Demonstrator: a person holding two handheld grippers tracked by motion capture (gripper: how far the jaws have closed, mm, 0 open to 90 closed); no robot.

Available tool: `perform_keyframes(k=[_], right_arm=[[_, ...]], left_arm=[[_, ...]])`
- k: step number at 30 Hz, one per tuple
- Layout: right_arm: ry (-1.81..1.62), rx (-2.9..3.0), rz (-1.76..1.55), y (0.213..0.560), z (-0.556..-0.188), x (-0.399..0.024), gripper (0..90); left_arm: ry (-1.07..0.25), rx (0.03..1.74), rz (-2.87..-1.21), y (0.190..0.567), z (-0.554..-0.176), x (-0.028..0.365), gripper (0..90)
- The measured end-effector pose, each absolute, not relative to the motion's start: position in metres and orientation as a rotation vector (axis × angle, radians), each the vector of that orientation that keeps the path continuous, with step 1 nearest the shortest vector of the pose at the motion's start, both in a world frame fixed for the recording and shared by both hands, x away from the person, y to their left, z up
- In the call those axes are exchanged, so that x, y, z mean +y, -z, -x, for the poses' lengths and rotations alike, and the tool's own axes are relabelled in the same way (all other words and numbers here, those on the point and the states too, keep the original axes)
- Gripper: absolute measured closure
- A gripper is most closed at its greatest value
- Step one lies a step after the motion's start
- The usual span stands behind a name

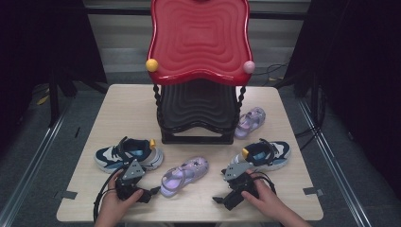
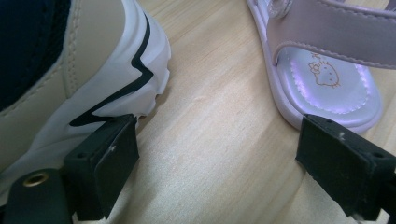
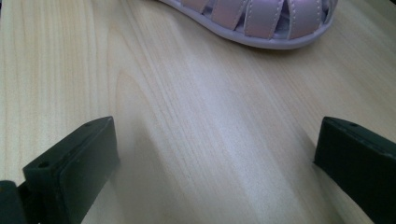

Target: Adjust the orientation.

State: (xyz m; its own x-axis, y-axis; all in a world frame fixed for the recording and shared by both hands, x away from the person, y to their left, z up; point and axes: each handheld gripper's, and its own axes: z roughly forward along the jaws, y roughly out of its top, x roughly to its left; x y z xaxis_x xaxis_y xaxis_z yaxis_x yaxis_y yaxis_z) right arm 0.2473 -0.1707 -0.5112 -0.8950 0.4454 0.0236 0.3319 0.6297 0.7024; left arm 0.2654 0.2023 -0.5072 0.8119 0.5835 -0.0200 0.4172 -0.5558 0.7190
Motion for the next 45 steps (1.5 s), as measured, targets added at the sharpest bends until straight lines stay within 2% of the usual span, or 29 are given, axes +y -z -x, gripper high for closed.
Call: perform_keyframes(k=[14,24,28,39,45], right_arm=[[-1.114,2.697,-0.65,0.511,-0.247,-0.171,0.0],[-1.114,2.697,-0.65,0.511,-0.247,-0.171,0.0],[-1.114,2.696,-0.656,0.511,-0.247,-0.171,0.0],[-1.116,2.694,-0.659,0.511,-0.247,-0.171,0.0],[-1.116,2.694,-0.659,0.511,-0.247,-0.171,0.0]], left_arm=[[-0.283,0.771,-2.248,0.505,-0.264,0.201,11.9],[-0.138,0.904,-2.335,0.489,-0.262,0.193,15.1],[-0.147,0.89,-2.354,0.481,-0.261,0.192,15.0],[-0.149,0.877,-2.221,0.452,-0.262,0.194,15.0],[-0.149,0.872,-2.201,0.447,-0.264,0.19,15.1]])
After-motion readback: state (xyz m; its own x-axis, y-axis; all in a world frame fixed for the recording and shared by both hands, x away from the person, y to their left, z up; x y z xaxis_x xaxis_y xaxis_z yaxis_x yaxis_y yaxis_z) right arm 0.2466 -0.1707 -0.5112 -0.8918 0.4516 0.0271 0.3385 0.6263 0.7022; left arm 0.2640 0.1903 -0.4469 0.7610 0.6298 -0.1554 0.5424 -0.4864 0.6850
